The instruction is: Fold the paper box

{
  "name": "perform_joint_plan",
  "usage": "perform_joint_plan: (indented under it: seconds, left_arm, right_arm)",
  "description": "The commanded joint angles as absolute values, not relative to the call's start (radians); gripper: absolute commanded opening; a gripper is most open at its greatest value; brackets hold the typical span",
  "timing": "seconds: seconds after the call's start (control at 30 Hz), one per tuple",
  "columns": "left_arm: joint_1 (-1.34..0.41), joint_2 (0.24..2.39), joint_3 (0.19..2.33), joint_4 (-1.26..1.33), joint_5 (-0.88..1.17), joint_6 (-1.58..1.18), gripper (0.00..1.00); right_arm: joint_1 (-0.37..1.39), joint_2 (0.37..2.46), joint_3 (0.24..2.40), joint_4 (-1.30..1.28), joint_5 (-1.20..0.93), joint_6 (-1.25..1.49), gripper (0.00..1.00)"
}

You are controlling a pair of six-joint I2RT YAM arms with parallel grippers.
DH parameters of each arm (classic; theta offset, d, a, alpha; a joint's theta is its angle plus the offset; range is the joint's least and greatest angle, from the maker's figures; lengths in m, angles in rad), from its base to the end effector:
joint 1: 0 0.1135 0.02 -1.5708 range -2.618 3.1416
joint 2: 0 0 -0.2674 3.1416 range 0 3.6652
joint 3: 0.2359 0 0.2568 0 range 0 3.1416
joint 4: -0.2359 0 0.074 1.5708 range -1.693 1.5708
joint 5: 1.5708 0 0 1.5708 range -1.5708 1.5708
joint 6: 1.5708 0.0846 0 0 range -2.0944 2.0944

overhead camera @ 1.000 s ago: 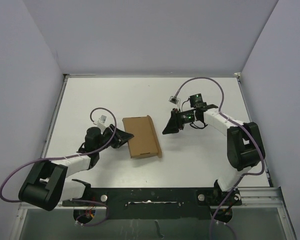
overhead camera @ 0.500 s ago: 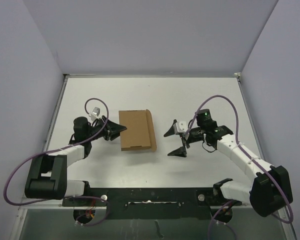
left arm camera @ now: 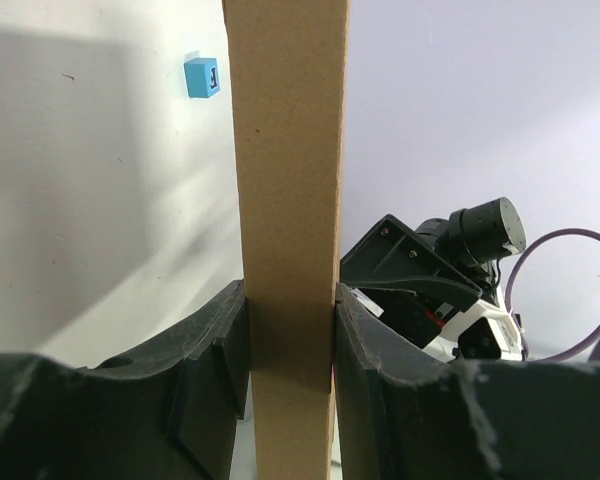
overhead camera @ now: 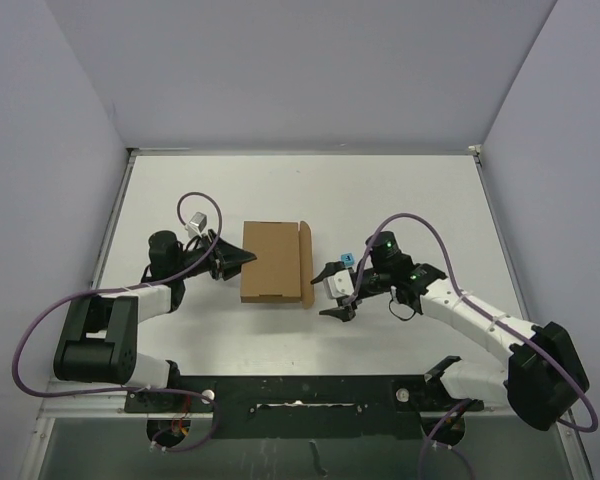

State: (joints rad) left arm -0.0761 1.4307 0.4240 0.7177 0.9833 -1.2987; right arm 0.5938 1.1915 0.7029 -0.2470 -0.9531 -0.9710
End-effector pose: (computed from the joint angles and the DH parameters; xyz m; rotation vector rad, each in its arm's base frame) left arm 0.2766 -0.0917 0.1649 -0.4963 2.1076 -1.7839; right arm 0.1776 0.2031 0.2152 -1.7558 1.1087 0.8580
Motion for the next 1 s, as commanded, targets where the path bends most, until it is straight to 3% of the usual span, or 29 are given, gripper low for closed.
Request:
perform_joint_plan:
  seconds: [0.0,0.2,0.6,0.97]
  left_arm:
    - [-0.081,1.442,0.454,0.799,1.006,-1.293,0.1]
    - [-0.087,1.454,0.448,0.816,0.997,-1.299,0.1]
    - [-0.09,1.466,0.448,0.831,0.997,-1.304,0.1]
    - [-0.096,1.458,0.445,0.834,0.995,-1.297,0.09]
  right_arm:
    - [0.634,1.2,0.695,-0.144,-0.915,-0.953,0.65]
    - [0.679,1.219,0.695,-0.126,-0.885,-0.944,0.58]
    - [0.687,1.223,0.712,-0.118,-0.855,-0.898,0.27]
    - [0.681,1.236,0.731,-0.106,-0.867,-0.807,0.08]
